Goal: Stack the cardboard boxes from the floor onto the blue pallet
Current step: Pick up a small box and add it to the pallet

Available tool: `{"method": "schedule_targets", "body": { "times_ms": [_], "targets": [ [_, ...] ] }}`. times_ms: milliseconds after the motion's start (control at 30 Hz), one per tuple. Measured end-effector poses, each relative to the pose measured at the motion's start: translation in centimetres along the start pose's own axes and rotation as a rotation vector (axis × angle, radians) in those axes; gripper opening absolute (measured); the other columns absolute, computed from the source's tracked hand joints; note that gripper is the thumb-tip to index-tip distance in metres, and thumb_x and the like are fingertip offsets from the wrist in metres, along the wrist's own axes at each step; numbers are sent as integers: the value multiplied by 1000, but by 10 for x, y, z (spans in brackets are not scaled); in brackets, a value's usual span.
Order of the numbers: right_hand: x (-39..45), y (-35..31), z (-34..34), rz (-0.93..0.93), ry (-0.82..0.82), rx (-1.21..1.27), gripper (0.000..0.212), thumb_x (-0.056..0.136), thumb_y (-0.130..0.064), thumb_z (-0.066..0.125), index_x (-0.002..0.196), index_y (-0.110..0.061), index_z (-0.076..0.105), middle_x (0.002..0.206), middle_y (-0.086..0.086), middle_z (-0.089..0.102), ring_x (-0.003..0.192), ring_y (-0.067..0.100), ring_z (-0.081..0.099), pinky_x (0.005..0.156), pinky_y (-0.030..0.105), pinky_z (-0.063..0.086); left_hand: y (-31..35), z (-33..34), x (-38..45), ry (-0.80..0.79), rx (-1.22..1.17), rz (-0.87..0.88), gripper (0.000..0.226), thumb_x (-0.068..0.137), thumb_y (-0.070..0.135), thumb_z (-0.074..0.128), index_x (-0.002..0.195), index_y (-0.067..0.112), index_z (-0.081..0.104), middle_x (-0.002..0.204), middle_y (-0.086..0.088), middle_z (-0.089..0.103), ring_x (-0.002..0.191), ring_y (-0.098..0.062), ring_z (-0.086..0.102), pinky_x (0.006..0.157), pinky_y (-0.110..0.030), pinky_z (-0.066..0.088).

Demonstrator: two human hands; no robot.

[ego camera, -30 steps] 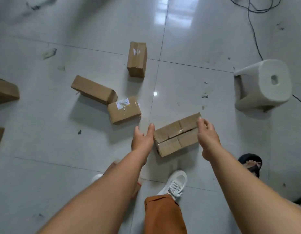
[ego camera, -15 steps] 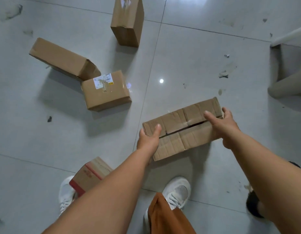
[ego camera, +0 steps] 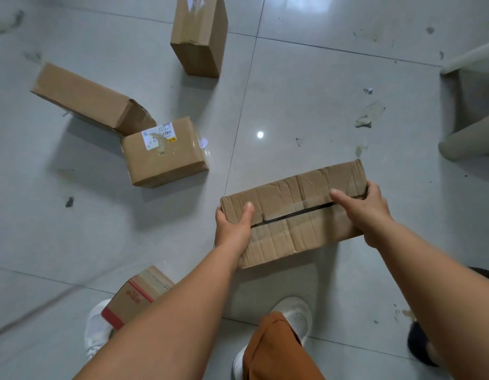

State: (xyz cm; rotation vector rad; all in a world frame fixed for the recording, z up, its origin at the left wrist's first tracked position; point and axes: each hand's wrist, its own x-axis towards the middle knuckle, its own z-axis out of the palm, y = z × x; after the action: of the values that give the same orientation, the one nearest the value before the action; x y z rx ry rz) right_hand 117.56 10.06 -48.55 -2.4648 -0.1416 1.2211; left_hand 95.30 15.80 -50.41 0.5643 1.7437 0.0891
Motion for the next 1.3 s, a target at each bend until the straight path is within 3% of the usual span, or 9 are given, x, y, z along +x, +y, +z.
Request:
{"method": "schedule_targets", "body": {
  "times_ms": [167,300,433,600,733,867,1067,1200,1300],
  "targets": [
    [-48,-20,-9,-6,103,47,79,72,-61,68,139,-34,35,137,5,36,124,34,41,101,54,41,26,-33,-38,29,-42,64,83,76,57,69,146,39,27,139,2,49,119,-29,54,97,-51,49],
    [-95,-38,-19,-14,191,95,56,88,-55,53,136,-28,41,134,9,39,101,29,46,97,42,41,48,-70,-77,43,-36,96,77,77,55,68,143,40,31,134,4,52,115,-28,57,94,-53,50],
    [-149,-59,-30,-41,254,130,43,96,-47,43,132,-23,48,130,13,45,92,25,45,89,40,44,75,-111,-115,53,3,156,64,88,46,61,145,38,32,138,3,51,116,-28,56,97,-50,49],
    [-218,-82,-33,-39,316,224,40,94,-44,42,127,-25,54,124,12,53,96,28,54,93,45,47,107,-164,-158,31,69,204,70,84,54,60,145,32,35,138,1,51,117,-30,56,98,-50,48],
    [-275,-97,-34,0,372,305,40,93,-45,42,125,-27,56,122,10,54,101,31,56,92,48,49,133,-200,-191,-16,113,287,55,91,47,58,140,29,42,131,3,54,106,-25,57,94,-44,50],
    [-334,-103,-35,29,445,372,39,92,-44,43,123,-25,58,120,12,55,100,32,56,91,48,49,155,-234,-234,-44,228,370,58,93,47,54,145,24,39,140,-4,48,120,-30,51,97,-38,42],
    [-414,-99,-35,100,508,480,19,92,-40,44,98,-25,53,116,17,56,85,30,51,72,34,40,173,-277,-289,-74,355,452,67,87,56,54,144,25,40,144,-4,47,125,-32,48,106,-46,40],
    [-454,-92,-42,134,537,544,38,94,-42,44,121,-21,59,118,14,56,92,31,54,74,33,40,172,-289,-312,-103,419,451,86,66,73,50,141,32,40,141,-5,49,121,-36,51,100,-54,44],
    [-483,-82,-50,148,563,618,42,95,-42,45,132,-26,54,127,10,53,102,30,54,83,36,44,168,-293,-337,-115,460,462,81,70,70,52,140,31,40,139,-10,48,117,-38,52,99,-54,44]
  ]
}}
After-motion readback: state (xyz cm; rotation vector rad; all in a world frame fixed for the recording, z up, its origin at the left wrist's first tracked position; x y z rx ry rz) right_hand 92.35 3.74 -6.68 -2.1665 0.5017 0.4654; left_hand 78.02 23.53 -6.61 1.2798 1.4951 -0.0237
